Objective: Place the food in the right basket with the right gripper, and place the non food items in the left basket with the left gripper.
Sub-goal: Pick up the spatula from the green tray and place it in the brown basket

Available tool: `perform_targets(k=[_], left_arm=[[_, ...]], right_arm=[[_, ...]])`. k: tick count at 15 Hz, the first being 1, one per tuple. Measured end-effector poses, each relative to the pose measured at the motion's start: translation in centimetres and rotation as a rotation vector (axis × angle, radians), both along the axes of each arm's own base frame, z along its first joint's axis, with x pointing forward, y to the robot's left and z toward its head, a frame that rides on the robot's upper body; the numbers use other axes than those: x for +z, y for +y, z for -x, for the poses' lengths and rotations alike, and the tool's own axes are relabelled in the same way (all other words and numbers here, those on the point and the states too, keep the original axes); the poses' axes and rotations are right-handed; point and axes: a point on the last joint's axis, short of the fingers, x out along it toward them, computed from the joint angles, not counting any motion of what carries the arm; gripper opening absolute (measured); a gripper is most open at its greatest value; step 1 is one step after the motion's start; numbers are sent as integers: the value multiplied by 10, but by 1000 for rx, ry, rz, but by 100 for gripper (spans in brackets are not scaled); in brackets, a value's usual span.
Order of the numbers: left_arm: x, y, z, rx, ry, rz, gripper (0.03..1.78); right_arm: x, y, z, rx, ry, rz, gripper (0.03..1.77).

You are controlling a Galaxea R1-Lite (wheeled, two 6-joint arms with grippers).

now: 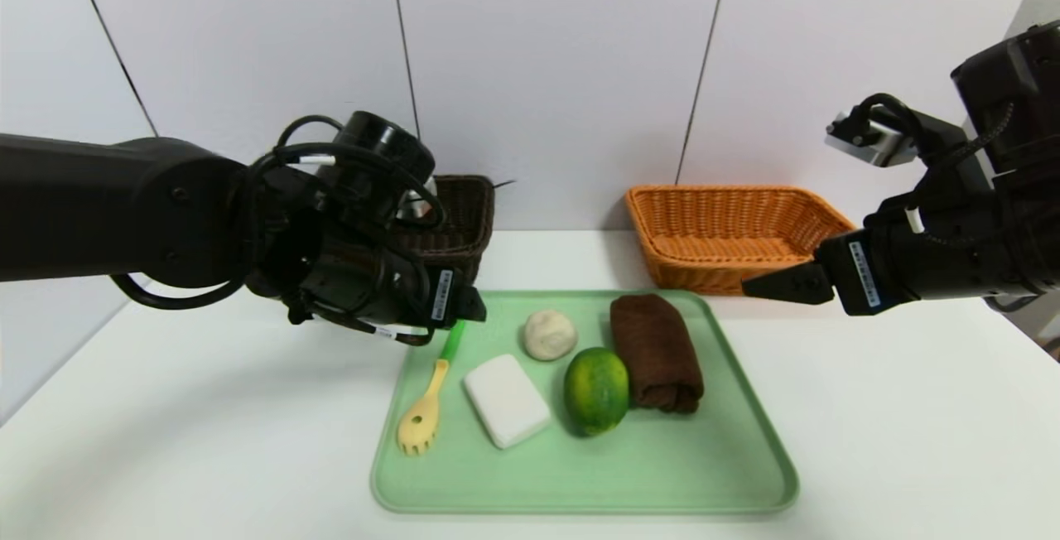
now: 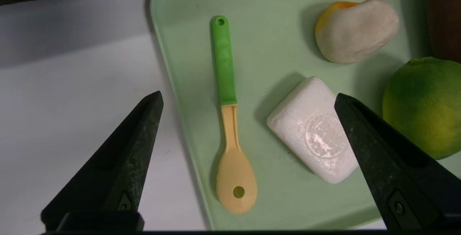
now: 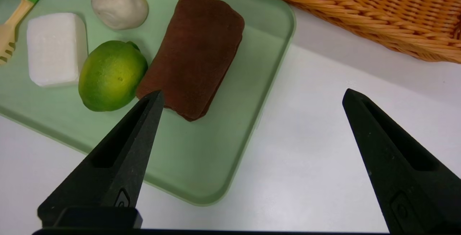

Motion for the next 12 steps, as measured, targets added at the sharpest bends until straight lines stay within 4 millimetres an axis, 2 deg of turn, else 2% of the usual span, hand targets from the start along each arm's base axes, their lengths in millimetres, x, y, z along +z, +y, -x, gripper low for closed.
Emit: perform_targets(k=[4, 12], left_arm=[[-16, -6, -8, 8, 42, -21, 169], [-33, -13, -19, 31, 89, -28, 169]], right_arm=[[-4, 0, -1, 0, -9, -3, 171], [-11, -1, 0, -2, 11, 5, 171]])
